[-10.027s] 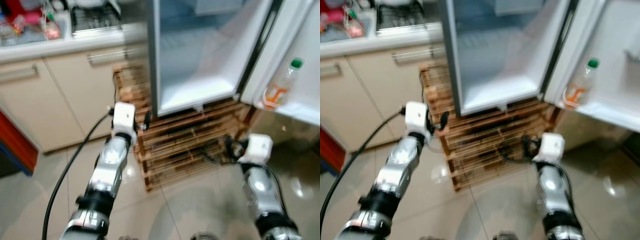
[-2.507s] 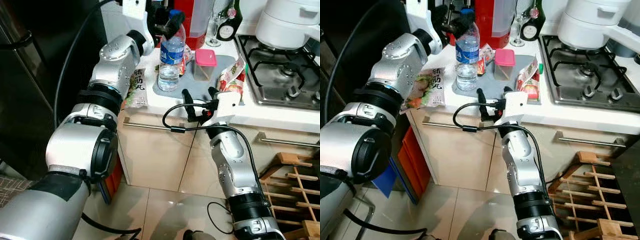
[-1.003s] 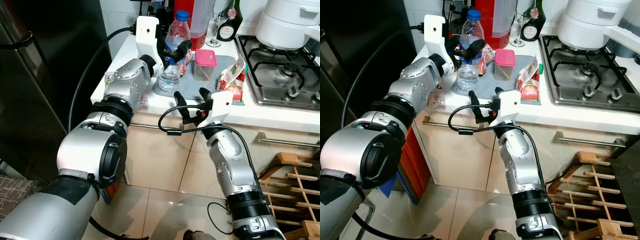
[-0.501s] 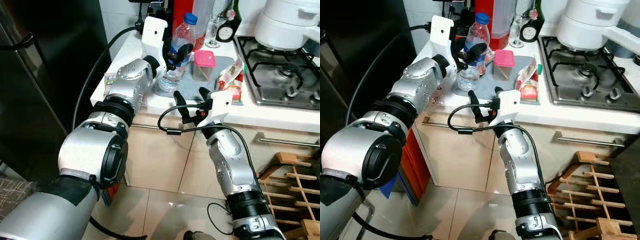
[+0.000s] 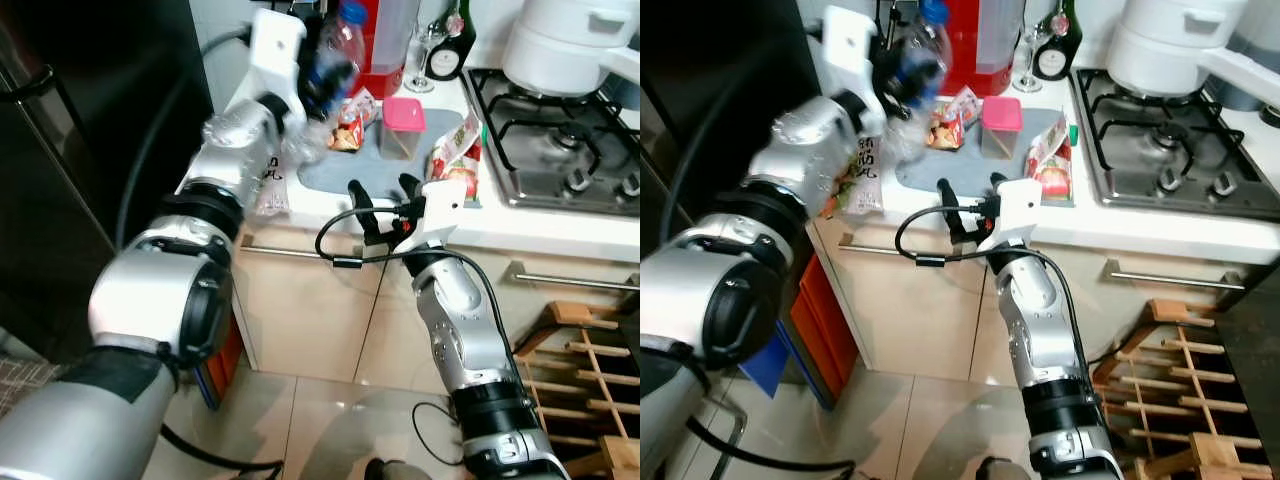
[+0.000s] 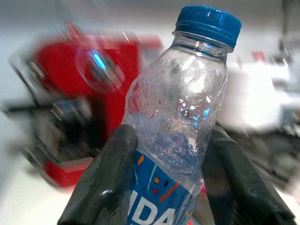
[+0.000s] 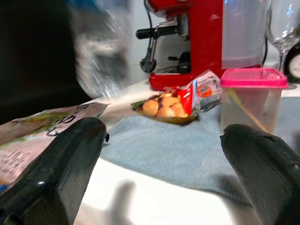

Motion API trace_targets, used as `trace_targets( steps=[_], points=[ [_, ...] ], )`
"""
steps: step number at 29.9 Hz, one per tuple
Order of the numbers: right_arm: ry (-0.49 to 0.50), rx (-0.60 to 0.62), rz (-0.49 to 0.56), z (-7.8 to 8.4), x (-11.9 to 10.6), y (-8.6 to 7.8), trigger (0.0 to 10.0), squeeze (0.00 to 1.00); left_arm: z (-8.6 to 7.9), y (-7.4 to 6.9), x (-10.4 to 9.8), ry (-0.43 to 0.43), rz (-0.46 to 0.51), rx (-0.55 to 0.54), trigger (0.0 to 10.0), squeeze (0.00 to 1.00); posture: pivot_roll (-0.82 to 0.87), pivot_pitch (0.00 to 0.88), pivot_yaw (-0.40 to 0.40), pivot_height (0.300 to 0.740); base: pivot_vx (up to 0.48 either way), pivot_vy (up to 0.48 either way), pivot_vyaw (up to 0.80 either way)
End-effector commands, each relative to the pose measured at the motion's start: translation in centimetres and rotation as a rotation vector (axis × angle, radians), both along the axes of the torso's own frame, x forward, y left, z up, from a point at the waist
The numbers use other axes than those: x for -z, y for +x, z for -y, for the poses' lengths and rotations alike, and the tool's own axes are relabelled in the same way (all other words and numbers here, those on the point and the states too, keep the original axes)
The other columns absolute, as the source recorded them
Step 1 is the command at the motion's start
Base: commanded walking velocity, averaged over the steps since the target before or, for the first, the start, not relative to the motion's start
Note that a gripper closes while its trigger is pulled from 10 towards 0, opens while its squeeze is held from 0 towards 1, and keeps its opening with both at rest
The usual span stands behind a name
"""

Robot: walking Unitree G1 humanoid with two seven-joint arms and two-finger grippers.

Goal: Restocking fridge

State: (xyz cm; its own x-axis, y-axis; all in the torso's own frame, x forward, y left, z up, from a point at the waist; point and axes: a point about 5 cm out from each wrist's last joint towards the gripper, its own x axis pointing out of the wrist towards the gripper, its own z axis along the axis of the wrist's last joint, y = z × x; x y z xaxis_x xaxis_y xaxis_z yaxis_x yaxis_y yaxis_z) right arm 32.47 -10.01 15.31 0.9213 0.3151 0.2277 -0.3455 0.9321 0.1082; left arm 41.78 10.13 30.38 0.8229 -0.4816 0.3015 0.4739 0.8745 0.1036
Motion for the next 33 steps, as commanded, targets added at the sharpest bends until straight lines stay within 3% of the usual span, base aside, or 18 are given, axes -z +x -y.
trace_targets(
  steps=[1, 2, 4, 5, 6, 9, 11, 15, 22, 29, 33],
  points=[
    [-0.014, 0.050, 0.067, 0.4, -1.3, 0.5, 10.0, 0.00, -0.3, -0.7, -4.0, -0.021, 0.164, -0.010, 0.0, 0.00, -0.13, 0.000, 0.024, 0.740, 0.000, 0.000, 0.00],
    [-0.014, 0.050, 0.067, 0.4, -1.3, 0.5, 10.0, 0.00, -0.3, -0.7, -4.0, -0.021, 0.164, -0.010, 0.0, 0.00, -0.13, 0.000, 0.024, 0.740, 0.000, 0.000, 0.00],
    [-0.050, 0.199, 0.144, 2.4, -2.5, 0.9, 10.0, 0.00, -0.9, -2.0, -5.5, -0.009, 0.295, -0.040, 0.6, 0.00, -0.12, 0.000, 0.014, 0.740, 0.000, 0.000, 0.00],
    [-0.059, 0.222, 0.151, 2.7, -2.6, 1.0, 10.0, 0.00, -0.8, -2.1, -5.6, -0.001, 0.313, -0.048, 0.6, 0.00, -0.12, 0.000, 0.014, 0.740, 0.000, 0.000, 0.00],
    [-0.101, 0.284, 0.178, 3.4, -2.9, 1.0, 10.0, 0.00, -0.9, -2.7, -5.6, 0.005, 0.357, -0.059, 10.0, 0.00, -0.11, 0.000, 0.011, 0.740, 0.000, 0.000, 0.00],
    [-0.118, 0.344, 0.199, 4.1, -3.1, 1.0, 10.0, 0.00, -1.0, -3.4, -5.4, -0.011, 0.391, -0.062, 10.0, 0.00, -0.11, 0.000, 0.009, 0.740, 0.000, 0.000, 0.00],
    [-0.160, 0.456, 0.228, 5.3, -3.5, 0.9, 10.0, 0.00, -1.0, -4.2, -4.5, -0.014, 0.429, -0.060, 10.0, 0.00, -0.11, 0.000, 0.009, 0.740, 0.000, 0.000, 0.00],
    [-0.182, 0.527, 0.235, 6.0, -3.4, 0.9, 10.0, 0.00, -0.3, -4.8, -2.8, 0.001, 0.401, -0.048, 10.0, 0.00, -0.10, 0.000, -0.002, 0.740, 0.000, 0.000, 0.00],
    [-0.204, 0.583, 0.257, 6.1, -3.2, 0.8, 10.0, 0.00, 0.5, -5.1, -0.6, -0.023, 0.305, -0.034, 10.0, 0.00, -0.10, 0.000, 0.006, 0.740, 0.000, 0.000, 0.00],
    [-0.237, 0.630, 0.245, 6.9, -2.2, 0.3, 10.0, 0.00, 0.4, -5.2, -0.6, -0.009, 0.315, -0.031, 10.0, 0.00, -0.11, 0.000, 0.004, 0.740, -0.217, 0.000, 0.00],
    [-0.254, 0.586, 0.232, 6.1, -1.8, 0.5, 10.0, 0.00, 0.4, -5.1, -0.6, 0.000, 0.313, -0.025, 10.0, 0.00, -0.11, 0.000, 0.003, 0.740, -0.313, 0.000, -0.20]
  ],
)
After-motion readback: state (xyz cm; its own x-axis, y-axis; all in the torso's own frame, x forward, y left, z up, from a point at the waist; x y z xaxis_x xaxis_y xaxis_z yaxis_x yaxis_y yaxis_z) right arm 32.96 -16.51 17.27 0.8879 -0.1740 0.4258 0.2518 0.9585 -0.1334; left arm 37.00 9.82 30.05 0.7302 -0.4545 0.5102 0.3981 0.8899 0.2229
